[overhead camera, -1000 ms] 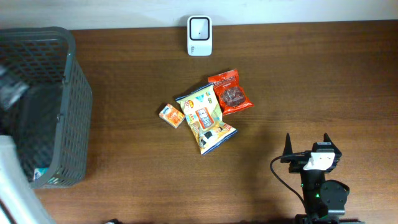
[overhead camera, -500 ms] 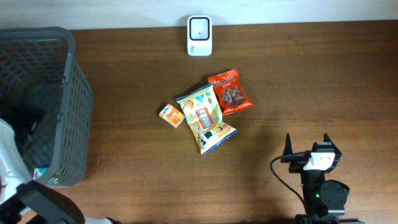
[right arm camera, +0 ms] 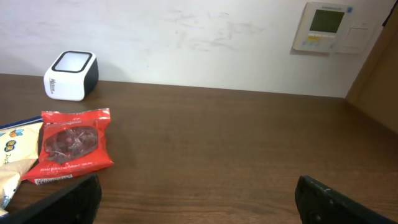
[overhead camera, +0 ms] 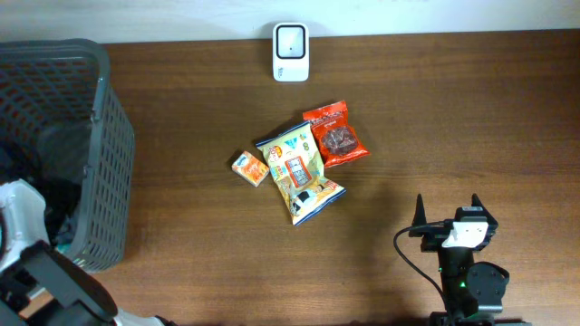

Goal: Scan the item barcode
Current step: 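Reach into the basket and grasp the green-white tissue pack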

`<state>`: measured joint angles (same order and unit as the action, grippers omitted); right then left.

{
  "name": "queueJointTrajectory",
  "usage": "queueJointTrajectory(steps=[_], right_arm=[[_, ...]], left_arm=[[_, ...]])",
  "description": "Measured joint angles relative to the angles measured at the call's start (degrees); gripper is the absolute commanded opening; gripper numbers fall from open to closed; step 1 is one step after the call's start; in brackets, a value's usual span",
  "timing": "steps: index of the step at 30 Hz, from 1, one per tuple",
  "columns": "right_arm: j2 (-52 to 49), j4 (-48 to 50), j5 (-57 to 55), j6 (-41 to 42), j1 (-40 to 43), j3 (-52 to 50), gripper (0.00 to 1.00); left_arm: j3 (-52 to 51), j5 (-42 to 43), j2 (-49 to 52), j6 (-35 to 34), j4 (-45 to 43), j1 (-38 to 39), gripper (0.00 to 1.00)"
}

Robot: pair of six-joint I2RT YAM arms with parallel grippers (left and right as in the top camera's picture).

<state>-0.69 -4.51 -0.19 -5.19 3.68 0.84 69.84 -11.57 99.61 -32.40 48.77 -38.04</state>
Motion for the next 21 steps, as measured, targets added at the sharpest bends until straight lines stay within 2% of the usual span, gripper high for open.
queueJointTrajectory(steps=[2, 3, 9, 11, 12, 13, 14, 21], right_arm=[[0.0, 0.0, 0.0, 0.0, 0.0, 0.0, 0.98], [0.0, 0.0, 0.0, 0.0, 0.0, 0.0, 0.98], [0.0, 0.0, 0.0, 0.0, 0.0, 0.0, 0.98], [0.0, 0.0, 0.0, 0.0, 0.0, 0.0, 0.99], [0.0, 0.0, 0.0, 0.0, 0.0, 0.0, 0.99], [0.0, 0.0, 0.0, 0.0, 0.0, 0.0, 0.98], [0.0, 0.0, 0.0, 0.0, 0.0, 0.0, 0.99], [0.0, 0.0, 0.0, 0.0, 0.0, 0.0, 0.98]], left_arm=[[-0.1, -0.1, 1.6, -0.2, 0.1, 0.0, 0.84], [-0.2, -0.1, 2.3, -0.2, 0.5, 0.0, 0.79], [-0.3, -1.7, 5.0, -0.6, 2.2, 0.0, 0.66], [-0.3, -2.4, 5.0, -0.8, 2.4, 0.0, 0.47], [-0.3, -2.8, 5.1, -0.9, 2.5, 0.0, 0.34], [-0.3, -3.3, 5.1, -1.2, 2.8, 0.0, 0.13], [-0.3, -3.7, 5.1, -1.4, 2.8, 0.0, 0.00], [0.8, -3.7, 5.1, -1.5, 3.6, 0.0, 0.00]])
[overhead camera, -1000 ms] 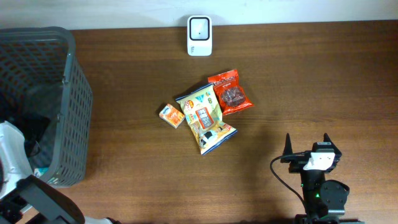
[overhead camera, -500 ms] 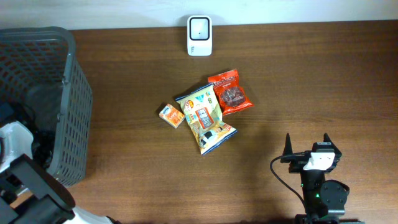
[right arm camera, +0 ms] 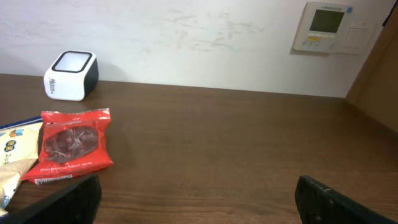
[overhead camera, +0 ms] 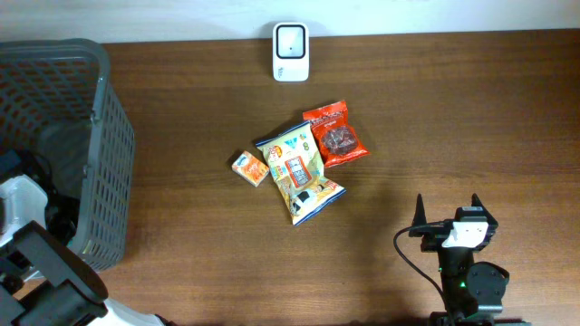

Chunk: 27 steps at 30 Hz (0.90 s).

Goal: Scan the item barcode
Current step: 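Reach into the basket and grasp the green-white tissue pack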

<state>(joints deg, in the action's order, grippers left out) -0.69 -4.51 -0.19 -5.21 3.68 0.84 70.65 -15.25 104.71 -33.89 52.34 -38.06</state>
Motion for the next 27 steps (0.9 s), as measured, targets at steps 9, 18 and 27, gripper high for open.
queueJointTrajectory(steps=[9, 18, 27], right_arm=[[0.0, 0.0, 0.0, 0.0, 0.0, 0.0, 0.98], [0.0, 0.0, 0.0, 0.0, 0.0, 0.0, 0.98], [0.0, 0.0, 0.0, 0.0, 0.0, 0.0, 0.98]], left_arm=[[9.3, 10.2, 0.2, 6.1, 3.8, 0.0, 0.93], [8.0, 10.1, 0.2, 7.0, 8.2, 0.0, 0.84], [0.7, 5.6, 0.2, 6.1, -0.9, 0.0, 0.00]])
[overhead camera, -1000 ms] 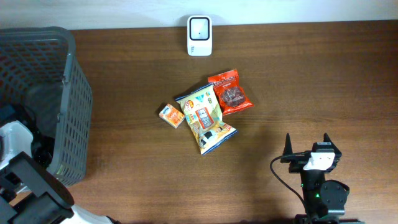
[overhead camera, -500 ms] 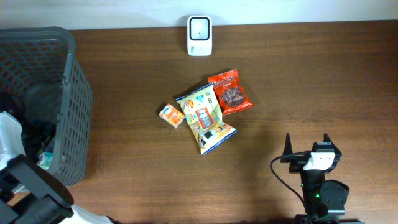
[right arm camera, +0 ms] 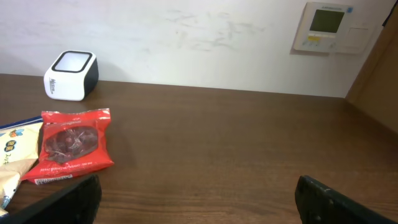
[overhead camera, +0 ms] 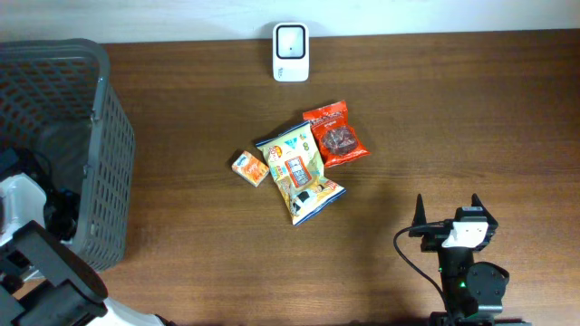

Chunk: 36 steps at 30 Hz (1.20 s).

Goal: Scan the item barcode
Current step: 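Reach into the basket and grasp the green-white tissue pack, then carry the green-white pack to the scanner and release it on the table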

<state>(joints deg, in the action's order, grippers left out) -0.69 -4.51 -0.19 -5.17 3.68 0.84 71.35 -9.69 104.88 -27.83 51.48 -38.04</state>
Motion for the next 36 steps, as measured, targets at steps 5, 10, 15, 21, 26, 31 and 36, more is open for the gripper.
queueJointTrajectory(steps=[5, 10, 15, 21, 26, 31, 36], right_arm=[[0.0, 0.0, 0.0, 0.0, 0.0, 0.0, 0.99], [0.0, 0.0, 0.0, 0.0, 0.0, 0.0, 0.98], [0.0, 0.0, 0.0, 0.0, 0.0, 0.0, 0.98], [0.0, 0.0, 0.0, 0.0, 0.0, 0.0, 0.98], [0.0, 0.0, 0.0, 0.0, 0.0, 0.0, 0.98], [0.0, 0.0, 0.0, 0.0, 0.0, 0.0, 0.99], [0.0, 0.0, 0.0, 0.0, 0.0, 0.0, 0.98]], left_arm=[[0.1, -0.3, -0.3, 0.2, -0.9, 0.0, 0.00], [4.4, 4.7, -0.3, 0.2, 2.6, 0.0, 0.00], [18.9, 16.0, -5.0, 0.2, 3.6, 0.0, 0.00], [34.7, 32.8, -18.8, 0.2, 1.9, 3.5, 0.00], [35.6, 40.6, -25.8, 1.6, 1.8, 18.5, 0.00], [34.3, 33.3, -23.0, 6.0, 8.8, 40.5, 0.00], [30.0, 20.6, -16.8, 7.1, 9.4, 54.5, 0.00]])
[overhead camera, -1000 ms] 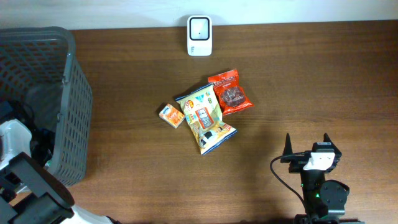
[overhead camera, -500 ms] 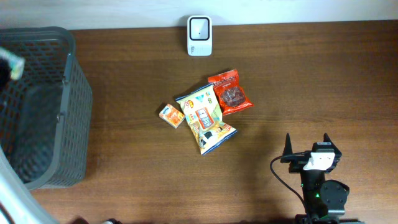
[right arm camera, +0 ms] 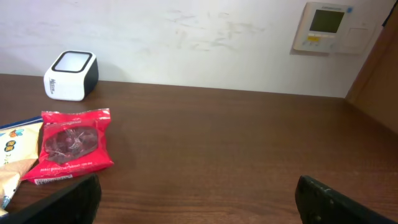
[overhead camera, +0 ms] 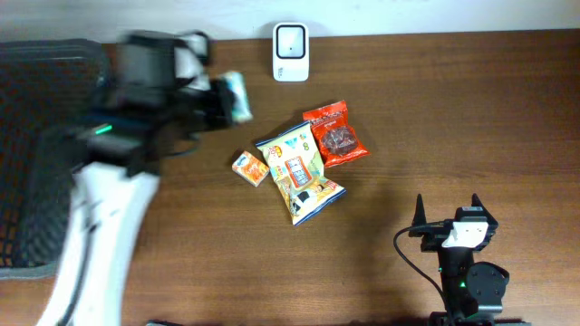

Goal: Scan the item barcode
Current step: 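Carry the green-white pack to the scanner and release it on the table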

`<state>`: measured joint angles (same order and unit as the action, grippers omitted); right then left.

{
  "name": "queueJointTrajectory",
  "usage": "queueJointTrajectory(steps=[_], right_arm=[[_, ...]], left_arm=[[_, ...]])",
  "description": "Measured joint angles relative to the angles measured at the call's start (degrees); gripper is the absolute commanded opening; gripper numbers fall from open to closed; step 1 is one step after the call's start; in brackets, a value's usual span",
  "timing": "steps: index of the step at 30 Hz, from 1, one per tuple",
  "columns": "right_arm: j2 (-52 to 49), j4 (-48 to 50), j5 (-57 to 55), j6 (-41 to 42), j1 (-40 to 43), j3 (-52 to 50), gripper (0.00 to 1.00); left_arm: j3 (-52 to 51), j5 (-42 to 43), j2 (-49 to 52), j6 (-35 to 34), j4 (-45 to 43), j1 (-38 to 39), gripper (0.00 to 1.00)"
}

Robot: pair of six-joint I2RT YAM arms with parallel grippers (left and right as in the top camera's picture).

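The white barcode scanner (overhead camera: 290, 52) stands at the table's back edge, also seen as the scanner (right arm camera: 71, 74) at far left. My left arm reaches out over the table, motion-blurred; its left gripper (overhead camera: 222, 101) appears shut on a small pale white-and-teal item (overhead camera: 236, 94), held above the table left of the scanner. My right gripper (overhead camera: 446, 215) rests at the front right, open with nothing between its fingers (right arm camera: 68, 202).
A grey mesh basket (overhead camera: 27, 190) fills the left side. At the middle of the table lie a red snack packet (overhead camera: 335, 134), a yellow-and-blue snack bag (overhead camera: 299, 172) and a small orange box (overhead camera: 249, 167). A wall runs behind the table.
My left arm was low at the front left beside the basket; now it is stretched over the table with a pale item at its gripper, left of the scanner. The right arm is unchanged.
At each earlier moment my left arm sat at the front left by the basket, shifting only slightly, while the three snacks lay still mid-table. Now the left gripper is up near the scanner with a pale item. My right gripper stayed open throughout.
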<state>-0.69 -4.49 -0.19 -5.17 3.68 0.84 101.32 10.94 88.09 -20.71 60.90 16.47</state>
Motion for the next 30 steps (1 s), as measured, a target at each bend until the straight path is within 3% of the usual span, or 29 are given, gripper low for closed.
queueJointTrajectory(steps=[5, 10, 14, 17, 19, 20, 25, 30], right_arm=[[0.0, 0.0, 0.0, 0.0, 0.0, 0.0, 0.98], [0.0, 0.0, 0.0, 0.0, 0.0, 0.0, 0.99], [0.0, 0.0, 0.0, 0.0, 0.0, 0.0, 0.98], [0.0, 0.0, 0.0, 0.0, 0.0, 0.0, 0.99], [0.0, 0.0, 0.0, 0.0, 0.0, 0.0, 0.98], [0.0, 0.0, 0.0, 0.0, 0.0, 0.0, 0.98], [0.0, 0.0, 0.0, 0.0, 0.0, 0.0, 0.98], [0.0, 0.0, 0.0, 0.0, 0.0, 0.0, 0.98]], left_arm=[[-2.5, -13.9, 11.4, 0.2, -1.1, 7.4, 0.00], [-2.6, -26.8, 22.9, 0.2, -6.1, 8.6, 0.00], [-2.6, -30.6, 29.5, 0.2, -9.3, 8.5, 0.04], [-2.7, -31.2, 33.1, 0.3, -11.3, 8.5, 0.24], [-2.7, -31.4, 34.5, 0.7, -12.4, 8.5, 0.82], [-2.8, -31.4, 35.0, 0.7, -13.0, 8.5, 0.93], [-2.8, -31.8, 35.1, 0.9, -13.0, 8.5, 0.97], [3.2, -32.0, 35.0, 2.4, -3.4, 8.5, 0.99]])
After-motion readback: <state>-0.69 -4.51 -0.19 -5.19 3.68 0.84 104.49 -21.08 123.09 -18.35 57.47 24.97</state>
